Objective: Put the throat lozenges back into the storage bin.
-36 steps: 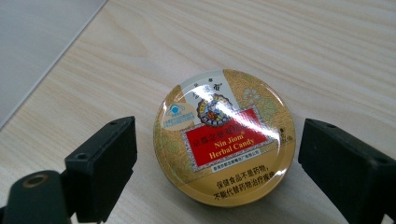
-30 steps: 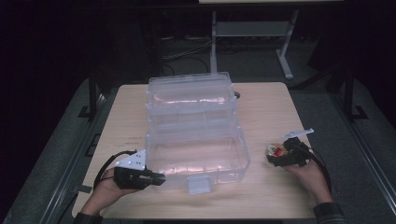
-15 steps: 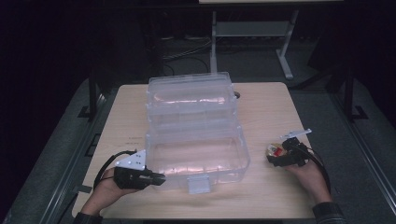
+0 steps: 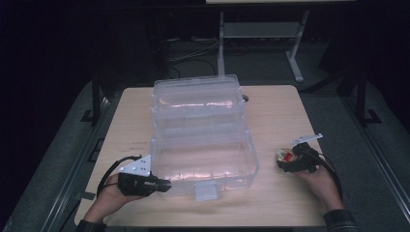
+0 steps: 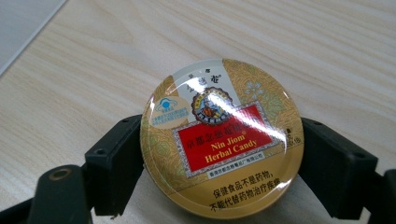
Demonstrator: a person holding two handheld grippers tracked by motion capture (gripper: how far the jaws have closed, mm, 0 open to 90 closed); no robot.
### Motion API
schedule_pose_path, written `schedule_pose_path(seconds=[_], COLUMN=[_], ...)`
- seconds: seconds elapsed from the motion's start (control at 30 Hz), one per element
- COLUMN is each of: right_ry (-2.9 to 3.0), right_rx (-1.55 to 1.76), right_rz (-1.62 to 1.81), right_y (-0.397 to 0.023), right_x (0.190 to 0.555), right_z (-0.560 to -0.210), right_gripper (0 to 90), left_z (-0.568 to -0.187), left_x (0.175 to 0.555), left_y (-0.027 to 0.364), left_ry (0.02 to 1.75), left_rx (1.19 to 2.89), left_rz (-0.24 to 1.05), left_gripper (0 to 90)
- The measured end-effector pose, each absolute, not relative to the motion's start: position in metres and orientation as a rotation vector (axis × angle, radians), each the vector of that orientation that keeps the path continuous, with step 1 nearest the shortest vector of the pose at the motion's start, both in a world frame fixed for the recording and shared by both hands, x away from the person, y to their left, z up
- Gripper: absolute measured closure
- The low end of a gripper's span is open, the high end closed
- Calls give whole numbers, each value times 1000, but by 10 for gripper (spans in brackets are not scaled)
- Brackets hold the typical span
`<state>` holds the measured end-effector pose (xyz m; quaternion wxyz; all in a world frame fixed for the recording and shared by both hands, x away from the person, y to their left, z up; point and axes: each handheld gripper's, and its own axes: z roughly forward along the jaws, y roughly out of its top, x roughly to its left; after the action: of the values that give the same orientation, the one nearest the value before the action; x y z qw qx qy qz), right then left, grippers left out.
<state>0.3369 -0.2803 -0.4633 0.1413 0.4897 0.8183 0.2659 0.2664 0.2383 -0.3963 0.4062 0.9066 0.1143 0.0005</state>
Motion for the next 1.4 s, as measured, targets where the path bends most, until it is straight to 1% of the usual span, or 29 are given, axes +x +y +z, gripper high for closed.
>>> schedule_pose_path(seconds=[0.27, 0.7, 1.4], right_ry=[2345, 2313, 2299], right_rx=[1406, 1426, 1389], right_rz=[753, 803, 900], right_y=[-280, -286, -289], right_x=[336, 333, 322], right_z=[-462, -449, -414], right_gripper=[198, 198, 198], left_z=[-396, -396, -396], left_x=[266, 266, 267], left_y=[238, 238, 239], left_ry=[288, 286, 286], left_rx=[2287, 2287, 2287], left_rz=[2, 2, 2], left_gripper=[819, 819, 818])
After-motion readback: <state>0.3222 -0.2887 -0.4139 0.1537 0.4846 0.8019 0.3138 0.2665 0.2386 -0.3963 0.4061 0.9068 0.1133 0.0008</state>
